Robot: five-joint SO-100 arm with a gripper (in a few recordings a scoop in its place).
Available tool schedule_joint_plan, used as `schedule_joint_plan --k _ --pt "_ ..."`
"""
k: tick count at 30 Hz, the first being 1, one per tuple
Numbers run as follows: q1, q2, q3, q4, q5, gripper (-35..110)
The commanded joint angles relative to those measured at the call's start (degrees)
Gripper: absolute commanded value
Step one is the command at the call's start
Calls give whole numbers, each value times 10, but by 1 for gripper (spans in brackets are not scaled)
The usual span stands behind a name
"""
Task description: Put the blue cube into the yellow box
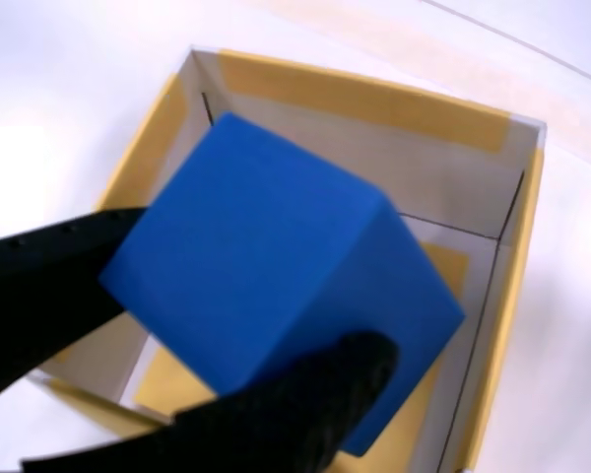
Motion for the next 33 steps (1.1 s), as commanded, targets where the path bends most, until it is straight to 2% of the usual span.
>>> schedule_joint_plan --k 1,7,12,19,27,33 --pt "-1 33 -80 -25 -3 18" --pt "4 23 -76 -35 16 35" --pt "1 36 -70 -34 25 38" --pt "-10 151 -9 -57 32 30" --pt "-18 388 163 33 24 16" --pt "-60 526 330 57 7 6"
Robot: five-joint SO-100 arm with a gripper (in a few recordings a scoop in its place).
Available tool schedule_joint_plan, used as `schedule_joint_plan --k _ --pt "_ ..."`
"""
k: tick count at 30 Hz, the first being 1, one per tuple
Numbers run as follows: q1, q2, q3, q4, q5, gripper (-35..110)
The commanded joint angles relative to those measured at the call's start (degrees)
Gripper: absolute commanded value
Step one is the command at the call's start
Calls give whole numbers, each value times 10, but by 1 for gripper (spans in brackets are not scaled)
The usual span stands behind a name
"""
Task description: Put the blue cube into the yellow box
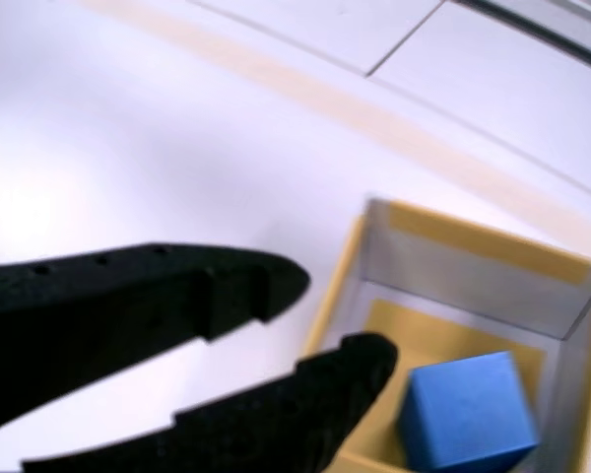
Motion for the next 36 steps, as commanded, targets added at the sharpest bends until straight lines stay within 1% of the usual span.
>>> schedule_joint_plan --k 1,7,13,15,22,27,32,36 --pt "-37 168 75 18 -20 4" --pt "-116 335 255 37 -33 0" --pt "-158 496 369 156 2 0" --pt "-159 542 421 174 8 0" --pt "-125 683 622 180 16 0" --pt "-110 780 726 214 17 0" --pt "-114 839 731 351 40 0" --pt "-121 889 731 482 51 0"
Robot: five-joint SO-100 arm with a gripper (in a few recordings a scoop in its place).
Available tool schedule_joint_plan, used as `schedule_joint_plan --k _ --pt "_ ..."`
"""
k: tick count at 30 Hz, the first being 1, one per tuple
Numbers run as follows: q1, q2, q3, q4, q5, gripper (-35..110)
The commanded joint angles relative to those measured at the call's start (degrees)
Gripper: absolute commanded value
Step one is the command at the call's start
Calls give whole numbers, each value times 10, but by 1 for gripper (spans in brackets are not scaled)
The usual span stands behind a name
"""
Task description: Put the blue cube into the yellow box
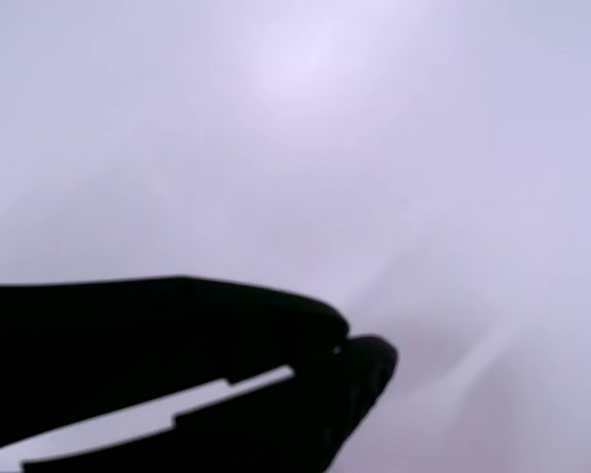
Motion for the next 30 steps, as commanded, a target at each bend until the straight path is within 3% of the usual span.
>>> schedule_joint_plan --k 1,8,16,30 --pt "-3 51 15 127 1 0" --pt "-17 92 15 287 30 0" --pt "-12 98 15 298 84 0" --pt "-20 96 15 298 86 0"
